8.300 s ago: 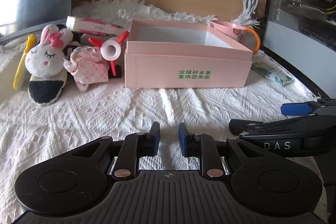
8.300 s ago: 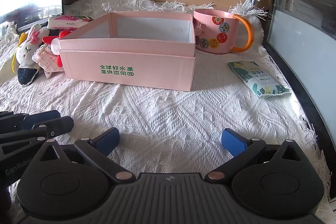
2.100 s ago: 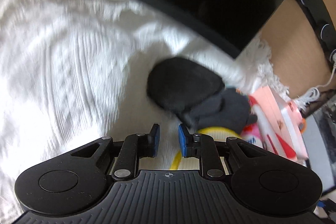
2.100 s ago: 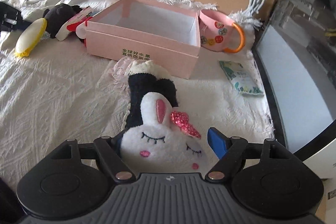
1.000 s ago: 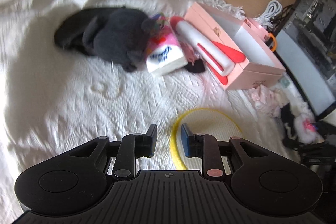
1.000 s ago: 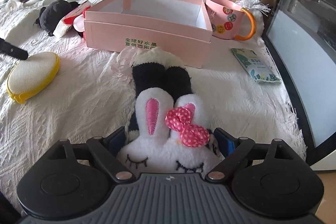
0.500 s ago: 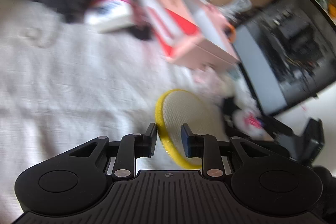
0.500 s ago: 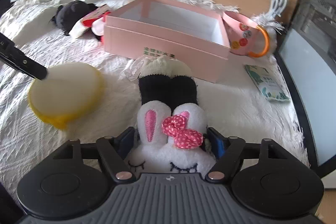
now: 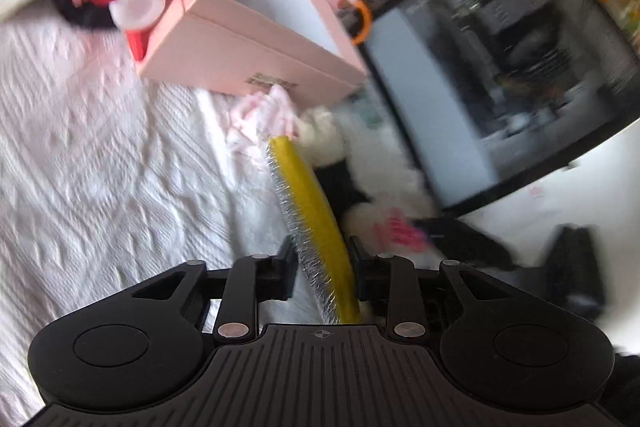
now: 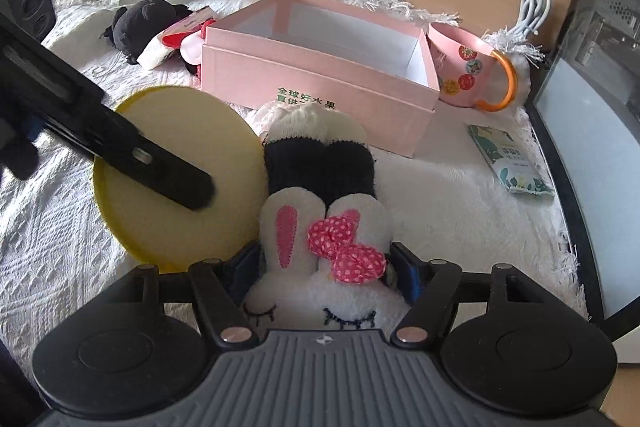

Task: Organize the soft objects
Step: 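Grasp the yellow round brush with the left gripper while the right gripper holds the bunny, then lower the bunny into the pink box with the right gripper while the left drops the brush in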

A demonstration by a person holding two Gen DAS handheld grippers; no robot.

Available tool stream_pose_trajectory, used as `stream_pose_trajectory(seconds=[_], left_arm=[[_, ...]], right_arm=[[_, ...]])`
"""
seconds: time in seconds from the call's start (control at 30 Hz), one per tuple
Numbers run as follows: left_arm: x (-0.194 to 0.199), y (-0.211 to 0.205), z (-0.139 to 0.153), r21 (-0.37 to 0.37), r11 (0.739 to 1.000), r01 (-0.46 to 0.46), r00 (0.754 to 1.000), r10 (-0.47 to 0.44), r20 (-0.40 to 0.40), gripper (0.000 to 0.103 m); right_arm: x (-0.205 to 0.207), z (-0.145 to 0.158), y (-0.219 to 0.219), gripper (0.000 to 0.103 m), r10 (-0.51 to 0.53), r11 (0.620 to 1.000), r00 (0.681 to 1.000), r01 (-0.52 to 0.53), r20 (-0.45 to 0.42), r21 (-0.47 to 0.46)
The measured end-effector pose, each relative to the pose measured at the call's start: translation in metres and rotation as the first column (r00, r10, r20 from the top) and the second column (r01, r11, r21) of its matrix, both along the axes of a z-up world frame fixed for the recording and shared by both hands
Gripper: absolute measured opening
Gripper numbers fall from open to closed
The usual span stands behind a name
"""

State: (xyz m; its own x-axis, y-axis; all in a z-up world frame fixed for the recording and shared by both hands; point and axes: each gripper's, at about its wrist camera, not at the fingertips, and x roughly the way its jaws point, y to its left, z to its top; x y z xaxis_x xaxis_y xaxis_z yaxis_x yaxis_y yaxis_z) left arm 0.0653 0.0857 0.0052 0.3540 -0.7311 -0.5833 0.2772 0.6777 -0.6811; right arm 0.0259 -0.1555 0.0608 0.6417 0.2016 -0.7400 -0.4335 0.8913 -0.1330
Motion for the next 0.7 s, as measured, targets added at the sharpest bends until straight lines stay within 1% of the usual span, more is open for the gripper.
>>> stream_pose_trajectory(seconds=[0.03, 0.07, 0.1, 0.13, 0.23, 0.3, 0.43, 0.53, 0.6, 0.7], left_arm=[[0.000, -0.004, 0.002, 0.051, 0.998, -0.023, 1.000, 0.022, 0.016, 0.024], [-0.001, -0.005, 0.005, 0.064, 0.997, -0.039, 0.999, 0.038, 0.025, 0.024], [-0.003, -0.005, 0.008, 0.057, 0.997, -0.050, 0.998, 0.048, 0.035, 0.022], [-0.006, -0.005, 0.012, 0.065, 0.996, -0.061, 0.997, 0.057, 0.055, 0.020], [-0.018, -0.006, 0.031, 0.163, 0.983, -0.082, 0.989, 0.060, 0.136, 0.018], [-0.027, -0.006, 0.044, 0.199, 0.977, -0.079, 0.984, 0.044, 0.174, 0.018], [-0.040, -0.004, 0.071, 0.192, 0.980, -0.050, 0.974, 0.005, 0.228, 0.018], [-0.035, -0.007, 0.092, 0.185, 0.982, -0.043, 0.963, -0.008, 0.270, 0.018], [-0.021, -0.010, 0.105, 0.178, 0.983, -0.049, 0.955, -0.007, 0.298, 0.018], [0.015, -0.019, 0.124, 0.195, 0.978, -0.072, 0.936, -0.002, 0.353, 0.018]], right_arm=[[-0.001, 0.000, 0.000, 0.062, 0.005, 1.000, 1.000, -0.005, 0.005, -0.003], [-0.001, 0.001, -0.001, 0.057, 0.010, 1.000, 1.000, -0.010, 0.009, -0.004], [-0.002, 0.002, -0.002, 0.054, 0.009, 1.000, 1.000, -0.009, 0.012, -0.004], [-0.001, 0.005, -0.004, 0.052, 0.007, 1.000, 1.000, -0.007, 0.005, 0.002], [-0.001, 0.019, -0.014, 0.050, -0.002, 1.000, 1.000, 0.002, -0.011, 0.024], [-0.005, 0.033, -0.021, 0.050, 0.000, 1.000, 1.000, 0.000, -0.001, 0.028], [-0.019, 0.070, -0.035, 0.050, 0.007, 1.000, 0.998, -0.008, 0.059, 0.018], [-0.026, 0.098, -0.047, 0.050, -0.007, 0.999, 0.994, 0.003, 0.106, 0.034], [-0.027, 0.109, -0.054, 0.050, -0.028, 0.998, 0.991, 0.022, 0.129, 0.054], [-0.028, 0.113, -0.057, 0.050, -0.057, 0.998, 0.984, 0.052, 0.166, 0.037]])
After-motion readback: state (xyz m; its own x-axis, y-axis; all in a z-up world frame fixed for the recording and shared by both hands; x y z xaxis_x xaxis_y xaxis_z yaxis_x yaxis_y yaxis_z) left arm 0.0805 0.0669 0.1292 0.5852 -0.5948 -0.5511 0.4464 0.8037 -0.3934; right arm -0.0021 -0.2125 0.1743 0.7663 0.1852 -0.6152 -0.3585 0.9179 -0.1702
